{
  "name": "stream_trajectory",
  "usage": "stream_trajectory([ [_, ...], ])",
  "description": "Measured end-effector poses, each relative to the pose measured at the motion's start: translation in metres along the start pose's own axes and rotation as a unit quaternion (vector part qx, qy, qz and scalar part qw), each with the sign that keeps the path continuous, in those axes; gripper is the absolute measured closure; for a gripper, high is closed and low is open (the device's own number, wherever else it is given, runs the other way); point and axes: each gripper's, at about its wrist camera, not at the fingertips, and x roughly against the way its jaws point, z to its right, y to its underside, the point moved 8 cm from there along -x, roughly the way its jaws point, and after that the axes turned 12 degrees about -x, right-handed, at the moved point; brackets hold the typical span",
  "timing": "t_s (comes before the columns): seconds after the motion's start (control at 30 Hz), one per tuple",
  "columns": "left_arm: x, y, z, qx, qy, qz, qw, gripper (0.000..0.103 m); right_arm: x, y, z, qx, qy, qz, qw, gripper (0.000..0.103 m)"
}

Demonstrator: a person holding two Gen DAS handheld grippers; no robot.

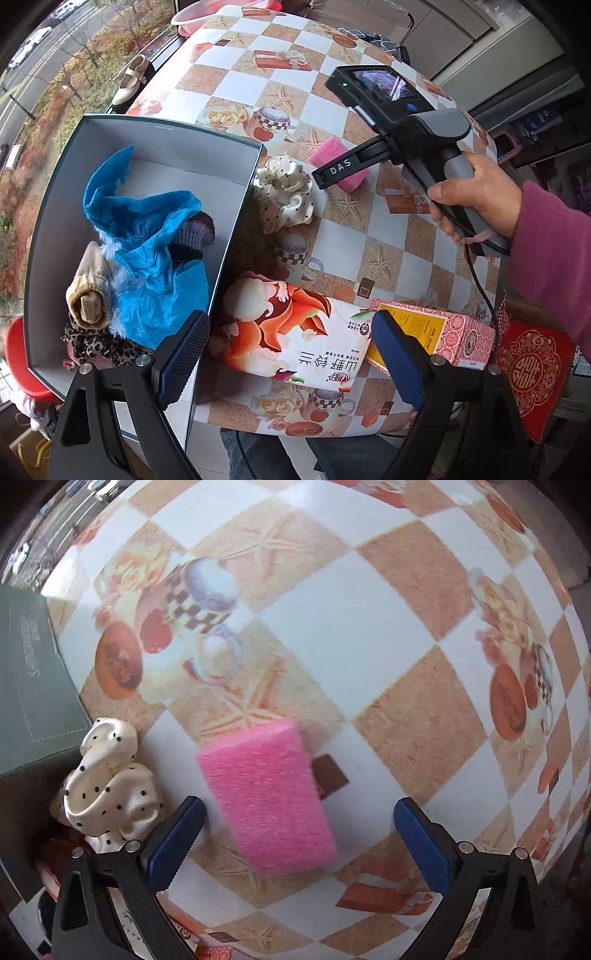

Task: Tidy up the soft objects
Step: 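Reach the left tool to the polka-dot scrunchie while the right tool reaches the pink sponge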

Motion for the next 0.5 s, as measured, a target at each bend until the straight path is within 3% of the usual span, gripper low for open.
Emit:
stream_trajectory([
  [0.1, -0.007, -0.008, 0.008, -0.017, -0.003, -0.01, 0.9998, 0.012, -0.006, 0.02, 0.05, -0.076, -0.002, -0.01, 0.997, 0.0],
  [0.23, -0.014, -0.013, 0.017, -0.027, 0.0, -0.02, 0.9994, 0.012, -0.011, 0.065, 0.121, -0.18, 0.012, -0.037, 0.983, 0.0],
  [0.27, -0.015, -0.014, 0.018, -0.032, -0.002, -0.022, 0.9993, 0.012, -0.008, 0.073, 0.125, -0.192, -0.019, -0.041, 0.98, 0.0],
  [0.33, -0.016, -0.014, 0.022, -0.04, -0.007, -0.026, 0.9988, 0.012, 0.005, 0.076, 0.107, -0.182, -0.117, -0.038, 0.976, 0.0],
  [0.37, -0.016, -0.014, 0.023, -0.042, -0.008, -0.028, 0.9987, 0.012, 0.014, 0.075, 0.091, -0.159, -0.142, -0.033, 0.976, 0.0],
  [0.5, -0.012, -0.013, 0.023, -0.039, -0.017, -0.03, 0.9986, 0.012, 0.045, 0.057, 0.016, -0.033, -0.142, 0.027, 0.989, 0.0],
])
